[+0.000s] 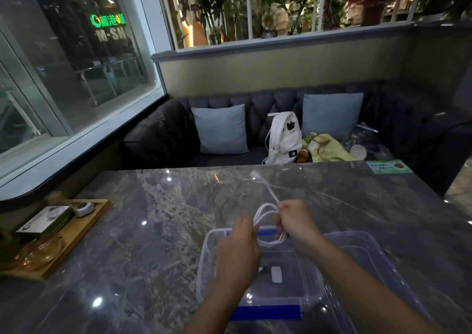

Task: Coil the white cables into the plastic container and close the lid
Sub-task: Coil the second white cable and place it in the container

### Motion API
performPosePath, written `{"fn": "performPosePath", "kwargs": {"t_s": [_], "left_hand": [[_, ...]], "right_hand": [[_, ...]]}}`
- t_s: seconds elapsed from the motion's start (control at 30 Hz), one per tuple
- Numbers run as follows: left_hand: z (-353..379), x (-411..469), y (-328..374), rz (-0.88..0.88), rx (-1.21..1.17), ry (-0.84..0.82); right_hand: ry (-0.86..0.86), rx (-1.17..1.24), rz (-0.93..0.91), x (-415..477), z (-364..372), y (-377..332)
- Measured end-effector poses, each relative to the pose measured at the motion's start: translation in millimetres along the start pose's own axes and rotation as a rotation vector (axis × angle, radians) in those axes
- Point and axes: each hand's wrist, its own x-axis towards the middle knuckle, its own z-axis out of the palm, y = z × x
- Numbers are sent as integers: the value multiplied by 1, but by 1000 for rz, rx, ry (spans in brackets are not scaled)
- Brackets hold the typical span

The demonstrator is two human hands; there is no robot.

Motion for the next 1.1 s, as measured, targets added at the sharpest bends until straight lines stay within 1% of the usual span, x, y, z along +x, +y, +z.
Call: {"fn": "performPosePath", "kwargs": {"t_s": [0.07,0.13,0.23,0.3,0.4,0.43,0.5,0.57,0.63,0.7,0.77,0.83,0.93,1.0,1.1], "left_hand": [[1,-1,-1,67,75,15],[-1,-1,0,96,145,-19],[-3,1,-2,107,185,-48],[-6,4,-4,81,92,-94],[-6,7,-7,54,-90,-221],[-5,7,-7,56,-139,-254],[-3,9,-6,10,-248,-259],[-2,13,-9,-103,-418,-254],[-5,17,-13,-265,-565,-300],[-6,21,-18,-436,-672,-348],[-7,23,-20,-517,-738,-387],[-7,23,-21,-544,-792,-411],[-10,22,-22,-531,-849,-438],[-13,22,-25,-507,-885,-476],[-21,22,-31,-475,-935,-564]], "right_hand": [[-124,-63,70,1,-8,-6],[-237,-95,132,1,-17,-9],[-391,-165,140,1,-29,-9],[-456,-192,129,2,-34,-8],[-594,-212,111,1,-39,-7],[-619,-226,103,0,-39,-6],[-599,-212,72,-2,-35,-4],[-516,-187,-32,-4,-30,-1],[-390,-240,-227,-4,-25,2],[-287,-408,-494,-3,-22,5],[-268,-629,-717,-5,-18,7],[-272,-857,-882,-6,-14,11],[-219,-1060,-1062,-7,-10,10],[-180,-1109,-1163,-8,-7,8],[-166,-1090,-1260,-8,-3,8]]}}
